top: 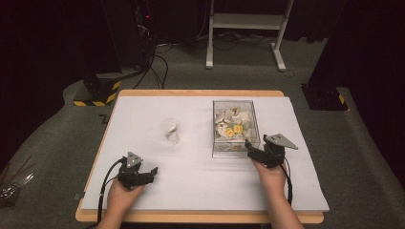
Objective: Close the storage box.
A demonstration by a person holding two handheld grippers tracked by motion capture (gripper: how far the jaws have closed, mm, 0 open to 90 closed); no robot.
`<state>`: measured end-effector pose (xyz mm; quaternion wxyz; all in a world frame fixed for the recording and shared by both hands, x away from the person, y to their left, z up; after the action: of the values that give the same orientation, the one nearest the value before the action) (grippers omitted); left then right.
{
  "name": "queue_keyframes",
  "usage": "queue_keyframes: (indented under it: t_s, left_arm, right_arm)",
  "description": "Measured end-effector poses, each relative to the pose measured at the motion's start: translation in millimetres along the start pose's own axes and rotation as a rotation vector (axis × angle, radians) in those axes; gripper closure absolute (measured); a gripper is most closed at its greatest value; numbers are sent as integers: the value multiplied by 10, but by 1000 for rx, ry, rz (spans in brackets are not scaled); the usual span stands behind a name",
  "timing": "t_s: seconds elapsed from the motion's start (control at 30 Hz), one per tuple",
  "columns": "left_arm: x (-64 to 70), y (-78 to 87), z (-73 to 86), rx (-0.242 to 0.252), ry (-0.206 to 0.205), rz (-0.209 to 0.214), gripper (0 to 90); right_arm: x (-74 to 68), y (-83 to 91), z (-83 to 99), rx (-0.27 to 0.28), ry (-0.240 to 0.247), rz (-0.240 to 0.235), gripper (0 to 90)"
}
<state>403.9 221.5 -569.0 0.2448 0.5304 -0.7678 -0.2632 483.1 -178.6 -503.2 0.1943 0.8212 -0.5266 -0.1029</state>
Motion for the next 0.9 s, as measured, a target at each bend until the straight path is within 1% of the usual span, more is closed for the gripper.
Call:
queue_keyframes:
  t_s: [0.27,0.4,0.47,0.67,0.9]
  left_arm:
    - [1,3,1,-1,-7,-3,221]
    - [4,0,2,-1,-1,1,222]
    - [3,0,2,-2,-1,2,222]
    - [5,0,1,-1,-2,2,222]
    - [2,2,0,-3,-7,-1,223]
  right_arm:
    - [-34,66,41,-4,10,-2,216]
    - [-38,143,88,-10,31,3,226]
    - [-28,193,125,-15,33,7,231]
    - [48,369,273,-37,33,27,245]
    - [147,532,541,-111,24,51,245]
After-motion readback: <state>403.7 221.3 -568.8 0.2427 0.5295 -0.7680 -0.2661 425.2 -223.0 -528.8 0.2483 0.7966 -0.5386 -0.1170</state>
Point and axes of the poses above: each handheld gripper's, and its own axes: y roughly backward along the jaws, z roughly out of its underside, x roughly to its right, the point moved 9 cm from there along -y, roughly forward along the jaws, and after that the axes turned 8 degrees about y, right-handed, at the moved point
